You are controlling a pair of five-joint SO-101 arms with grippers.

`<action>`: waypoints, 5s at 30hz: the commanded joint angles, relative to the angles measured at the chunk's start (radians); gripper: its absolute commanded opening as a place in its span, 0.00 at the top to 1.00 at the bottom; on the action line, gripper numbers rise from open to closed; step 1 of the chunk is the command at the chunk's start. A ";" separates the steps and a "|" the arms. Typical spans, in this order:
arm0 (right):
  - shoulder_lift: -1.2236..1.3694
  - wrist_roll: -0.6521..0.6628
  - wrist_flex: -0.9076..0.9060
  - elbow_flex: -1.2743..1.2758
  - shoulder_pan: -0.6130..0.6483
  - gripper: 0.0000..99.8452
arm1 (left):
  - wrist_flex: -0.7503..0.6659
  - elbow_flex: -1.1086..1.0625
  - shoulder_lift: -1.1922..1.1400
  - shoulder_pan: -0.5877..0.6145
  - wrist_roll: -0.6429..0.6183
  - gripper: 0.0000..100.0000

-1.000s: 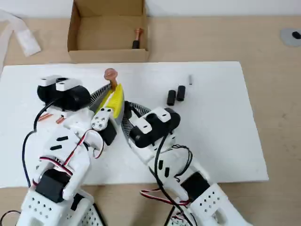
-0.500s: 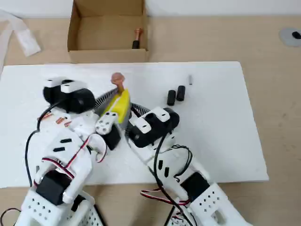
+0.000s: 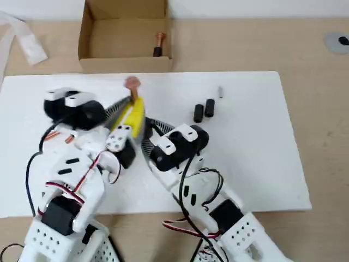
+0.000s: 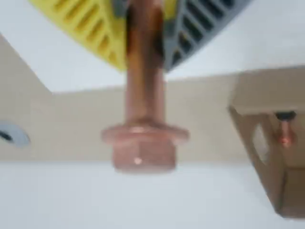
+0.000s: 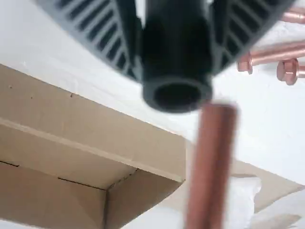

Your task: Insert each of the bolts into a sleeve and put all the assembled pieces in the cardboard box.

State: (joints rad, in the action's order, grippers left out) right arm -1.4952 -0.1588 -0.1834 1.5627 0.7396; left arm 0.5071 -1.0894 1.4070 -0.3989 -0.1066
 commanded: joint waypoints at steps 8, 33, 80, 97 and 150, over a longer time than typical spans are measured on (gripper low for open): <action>-0.018 0.000 0.002 -0.030 -0.018 0.99 | -0.037 -0.006 0.002 -0.029 -0.017 0.99; -0.016 -0.002 0.002 -0.030 -0.016 0.99 | -0.032 -0.041 0.001 -0.075 -0.031 0.99; -0.022 -0.009 -0.032 -0.036 -0.018 0.99 | 0.336 0.153 0.012 -0.052 0.023 0.99; -0.016 -0.051 -0.032 -0.028 -0.016 0.99 | 0.106 0.170 -0.001 0.015 -0.046 0.99; -0.016 -0.051 -0.032 -0.027 -0.018 0.99 | 0.172 0.069 -0.105 -0.098 -0.041 0.99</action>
State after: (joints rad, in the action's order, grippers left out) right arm -1.4937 -0.1987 -0.2217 1.5627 0.7380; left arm 0.6790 -1.0142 1.3011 -0.4419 -0.1404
